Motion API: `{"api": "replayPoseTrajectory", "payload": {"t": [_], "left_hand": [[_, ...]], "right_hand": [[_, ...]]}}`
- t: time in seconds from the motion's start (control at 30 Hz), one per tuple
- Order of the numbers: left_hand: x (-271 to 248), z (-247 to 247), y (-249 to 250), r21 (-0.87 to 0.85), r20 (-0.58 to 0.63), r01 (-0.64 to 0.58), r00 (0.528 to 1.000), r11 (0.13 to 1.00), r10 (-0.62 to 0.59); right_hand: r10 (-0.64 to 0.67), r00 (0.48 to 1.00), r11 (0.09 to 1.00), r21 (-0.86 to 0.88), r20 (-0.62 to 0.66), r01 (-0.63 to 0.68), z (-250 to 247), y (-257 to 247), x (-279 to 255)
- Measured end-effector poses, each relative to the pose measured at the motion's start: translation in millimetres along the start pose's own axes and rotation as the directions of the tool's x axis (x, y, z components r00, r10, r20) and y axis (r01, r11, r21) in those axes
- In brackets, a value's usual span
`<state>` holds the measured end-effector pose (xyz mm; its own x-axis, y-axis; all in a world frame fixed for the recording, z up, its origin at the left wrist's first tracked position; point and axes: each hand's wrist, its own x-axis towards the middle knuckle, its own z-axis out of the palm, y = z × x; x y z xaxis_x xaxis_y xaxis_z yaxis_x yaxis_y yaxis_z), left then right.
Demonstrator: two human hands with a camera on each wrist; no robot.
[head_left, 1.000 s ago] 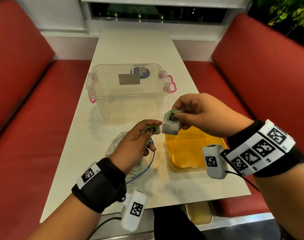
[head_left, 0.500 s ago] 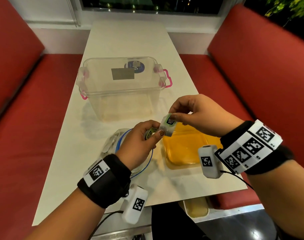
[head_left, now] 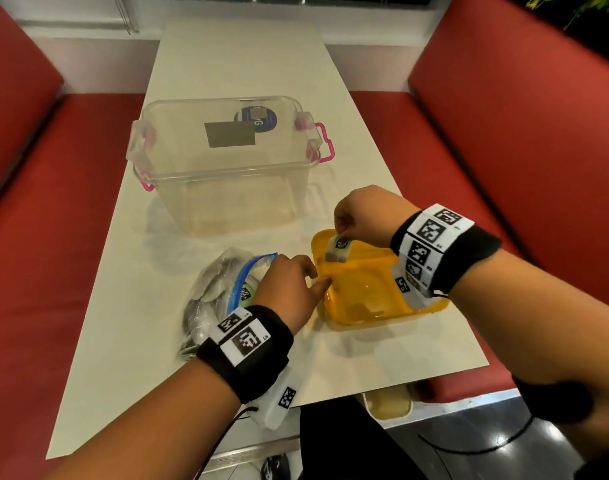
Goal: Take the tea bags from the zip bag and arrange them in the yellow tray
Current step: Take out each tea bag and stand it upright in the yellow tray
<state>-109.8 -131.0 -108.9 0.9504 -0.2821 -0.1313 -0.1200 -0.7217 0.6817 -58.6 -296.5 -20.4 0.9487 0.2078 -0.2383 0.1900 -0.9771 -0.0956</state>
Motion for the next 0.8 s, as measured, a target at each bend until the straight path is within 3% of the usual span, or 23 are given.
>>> {"api": "replayPoseTrajectory", "payload": {"t": [0.2, 0.63, 0.8], "left_hand": [[-4, 1, 3, 0.032, 0.025, 0.008, 1.0, 0.999, -0.009], [-13, -3, 4, 0.036, 0.041, 0.028, 0.999, 0.999, -0.029], [-13, -3, 5, 0.054, 0.041, 0.025, 0.999, 0.998, -0.028]], "right_hand": [[-0.011, 0.994, 0.996, -0.091, 0.107, 0.021, 19, -7, 13], [-0.064, 0.996, 0.96, -0.27, 0.061, 0.078, 30, -14, 12], [-0.072, 0.997, 0.963, -0.257, 0.04, 0.08, 30, -13, 12]]}}
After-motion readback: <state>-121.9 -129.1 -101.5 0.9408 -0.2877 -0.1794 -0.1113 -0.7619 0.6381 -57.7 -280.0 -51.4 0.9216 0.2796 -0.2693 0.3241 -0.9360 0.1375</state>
